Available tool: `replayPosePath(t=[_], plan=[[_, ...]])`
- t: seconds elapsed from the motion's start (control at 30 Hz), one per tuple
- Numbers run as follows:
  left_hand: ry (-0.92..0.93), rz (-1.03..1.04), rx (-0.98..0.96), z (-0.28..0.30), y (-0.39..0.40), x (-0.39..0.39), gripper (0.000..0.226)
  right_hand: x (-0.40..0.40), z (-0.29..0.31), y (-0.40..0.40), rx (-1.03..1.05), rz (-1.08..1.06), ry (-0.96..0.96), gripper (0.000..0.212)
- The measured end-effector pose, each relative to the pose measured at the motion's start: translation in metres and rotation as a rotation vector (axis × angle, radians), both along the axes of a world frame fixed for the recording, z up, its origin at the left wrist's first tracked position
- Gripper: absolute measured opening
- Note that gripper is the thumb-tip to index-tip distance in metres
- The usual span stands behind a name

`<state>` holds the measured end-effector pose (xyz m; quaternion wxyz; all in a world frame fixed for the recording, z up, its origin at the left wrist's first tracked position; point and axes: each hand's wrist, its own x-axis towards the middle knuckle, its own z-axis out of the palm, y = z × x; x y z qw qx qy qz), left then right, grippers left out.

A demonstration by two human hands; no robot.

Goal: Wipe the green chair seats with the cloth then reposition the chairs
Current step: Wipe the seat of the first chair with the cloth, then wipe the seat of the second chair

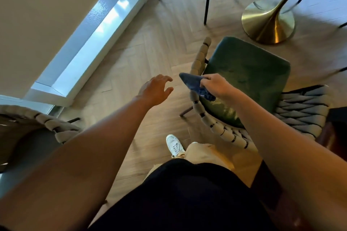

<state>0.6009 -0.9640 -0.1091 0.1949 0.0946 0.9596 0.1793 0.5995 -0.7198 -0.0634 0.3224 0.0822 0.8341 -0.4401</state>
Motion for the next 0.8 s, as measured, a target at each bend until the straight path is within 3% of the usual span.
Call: replayPosePath(t=[0.4, 0.8], plan=[[0.0, 0.094, -0.097, 0.015, -0.083, -0.051, 0.056, -0.07, -0.005, -0.101, 0.061, 0.021, 0.04, 0.021], [-0.07, -0.054, -0.181, -0.005, -0.136, -0.201, 0.057, -0.212, -0.026, -0.149, -0.003, -0.093, -0.061, 0.02]])
